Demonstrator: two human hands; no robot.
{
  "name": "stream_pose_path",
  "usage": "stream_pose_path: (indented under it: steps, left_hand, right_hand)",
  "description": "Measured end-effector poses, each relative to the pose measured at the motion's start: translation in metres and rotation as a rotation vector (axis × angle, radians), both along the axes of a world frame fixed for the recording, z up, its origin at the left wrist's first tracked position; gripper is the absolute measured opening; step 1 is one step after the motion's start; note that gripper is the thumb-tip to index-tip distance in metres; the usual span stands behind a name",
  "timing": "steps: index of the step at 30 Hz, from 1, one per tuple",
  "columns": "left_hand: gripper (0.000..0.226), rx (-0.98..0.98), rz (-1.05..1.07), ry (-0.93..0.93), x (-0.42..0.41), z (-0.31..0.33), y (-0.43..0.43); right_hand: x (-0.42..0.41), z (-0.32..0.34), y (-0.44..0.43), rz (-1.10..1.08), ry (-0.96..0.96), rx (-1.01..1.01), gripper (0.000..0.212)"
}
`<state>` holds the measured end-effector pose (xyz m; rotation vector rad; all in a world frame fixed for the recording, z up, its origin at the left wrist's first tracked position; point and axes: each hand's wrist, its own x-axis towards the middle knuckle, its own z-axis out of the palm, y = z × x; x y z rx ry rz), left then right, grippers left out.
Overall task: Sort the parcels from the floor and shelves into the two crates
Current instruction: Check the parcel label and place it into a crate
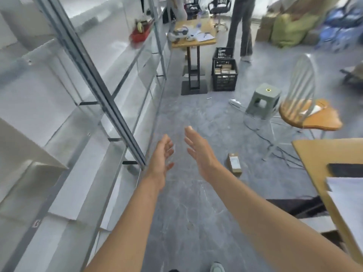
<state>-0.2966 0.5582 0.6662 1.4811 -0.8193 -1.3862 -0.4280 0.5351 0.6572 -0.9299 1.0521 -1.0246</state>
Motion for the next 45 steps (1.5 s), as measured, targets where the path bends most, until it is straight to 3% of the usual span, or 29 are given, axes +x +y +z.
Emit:
stream_pose_path:
  steps: [17, 23, 32, 37, 41, 43, 45]
  left_hand:
    - [0.053, 0.317, -0.320, 0.036, -0.113, -0.131, -0.248]
    - [0.055, 0.420, -0.382, 0.027, -0.144, -0.169, -0.309]
    - [0.051, 0.547, -0.426, -0.011, -0.204, -0.226, -0.380]
    - [0.058, 0.659, -0.397, -0.046, -0.257, -0.283, -0.428]
    - [0.059, 0.757, -0.380, -0.093, -0.304, -0.342, -0.459]
    - [0.060, 0.791, -0.383, -0.106, -0.322, -0.375, -0.474]
    - [0.062, 0.819, -0.377, -0.118, -0.336, -0.410, -0.488]
  right_hand:
    - [-0.125, -0.107, -0.188, -0.369, 0.156, 0.355, 0.066]
    - [-0.152, -0.135, -0.244, -0.482, 0.181, 0.470, 0.023]
    - [-0.221, -0.205, -0.329, -0.442, 0.220, 0.595, 0.060]
    - [-0.278, -0.274, -0.381, -0.430, 0.226, 0.699, 0.057]
    - [-0.324, -0.336, -0.414, -0.386, 0.239, 0.773, 0.026]
    - [-0.343, -0.370, -0.431, -0.349, 0.256, 0.812, 0.027]
    - [-0.357, -0.408, -0.446, -0.307, 0.254, 0.850, 0.046]
